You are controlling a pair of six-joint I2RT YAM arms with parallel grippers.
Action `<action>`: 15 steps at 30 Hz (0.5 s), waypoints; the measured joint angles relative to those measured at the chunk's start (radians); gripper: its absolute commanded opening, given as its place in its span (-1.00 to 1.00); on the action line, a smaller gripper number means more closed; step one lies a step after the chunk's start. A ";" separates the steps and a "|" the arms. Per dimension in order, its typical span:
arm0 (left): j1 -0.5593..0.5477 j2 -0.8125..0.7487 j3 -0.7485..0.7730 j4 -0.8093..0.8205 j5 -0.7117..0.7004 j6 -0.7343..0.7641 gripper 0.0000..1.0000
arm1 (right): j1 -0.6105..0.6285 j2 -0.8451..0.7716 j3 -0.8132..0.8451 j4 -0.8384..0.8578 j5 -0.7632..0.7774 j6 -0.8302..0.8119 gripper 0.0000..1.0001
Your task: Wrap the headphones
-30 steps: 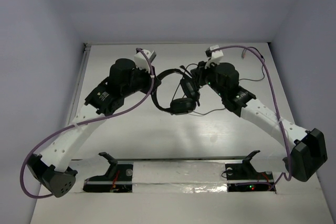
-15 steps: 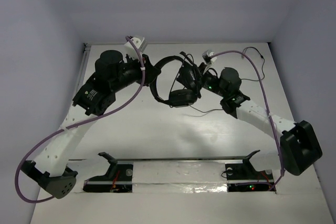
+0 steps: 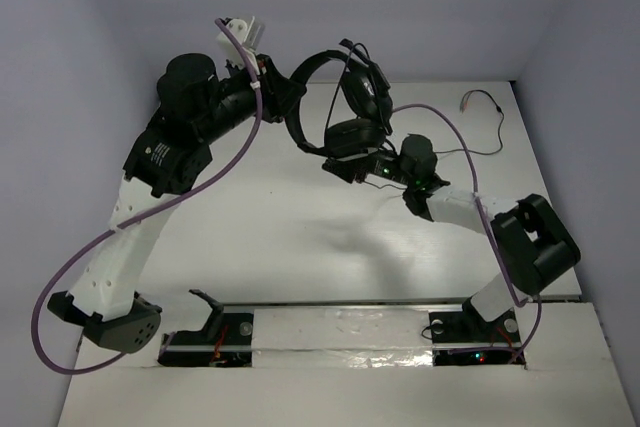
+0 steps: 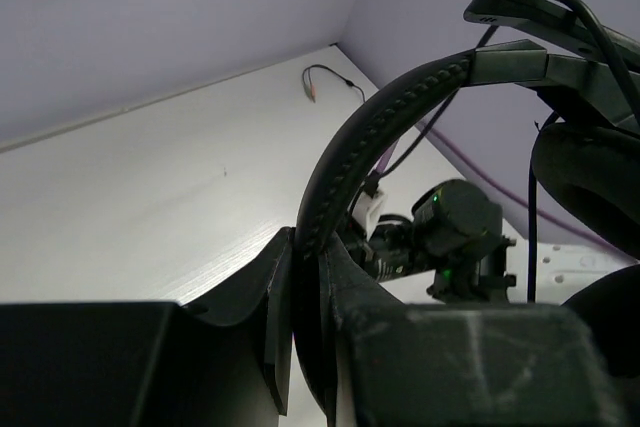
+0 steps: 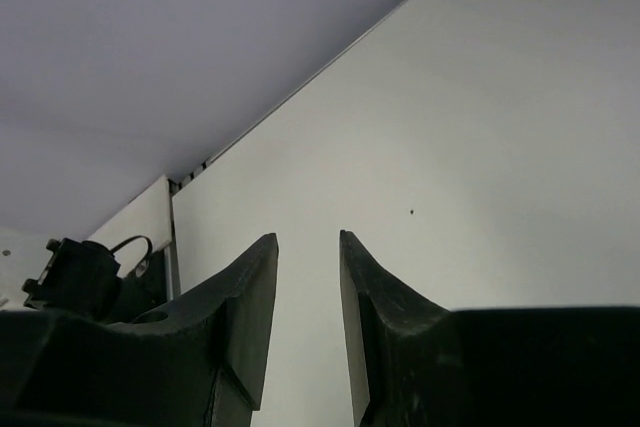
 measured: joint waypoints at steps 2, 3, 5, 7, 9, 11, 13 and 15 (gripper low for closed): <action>0.007 0.021 0.031 -0.003 -0.004 -0.014 -1.00 | 0.002 0.035 -0.006 0.026 -0.008 0.015 -0.27; 0.013 0.028 0.041 -0.003 -0.006 -0.021 -1.00 | 0.006 0.052 -0.006 0.033 -0.010 0.022 -0.27; 0.032 0.042 0.055 -0.004 -0.004 -0.039 -1.00 | 0.017 0.090 -0.008 0.050 -0.013 0.037 -0.28; 0.056 0.051 0.061 -0.003 -0.005 -0.052 -1.00 | 0.032 0.119 -0.017 0.057 -0.012 0.050 -0.28; 0.094 0.062 0.065 -0.003 -0.009 -0.065 -1.00 | 0.043 0.134 -0.030 0.060 -0.006 0.055 -0.29; 0.142 0.072 0.066 -0.002 -0.010 -0.076 -1.00 | 0.053 0.138 -0.049 0.060 0.008 0.059 -0.29; 0.196 0.083 0.066 0.001 -0.013 -0.088 -1.00 | 0.055 0.138 -0.074 0.066 0.024 0.067 -0.29; 0.253 0.094 0.066 0.011 -0.011 -0.100 -1.00 | 0.056 0.137 -0.097 0.069 0.042 0.077 -0.29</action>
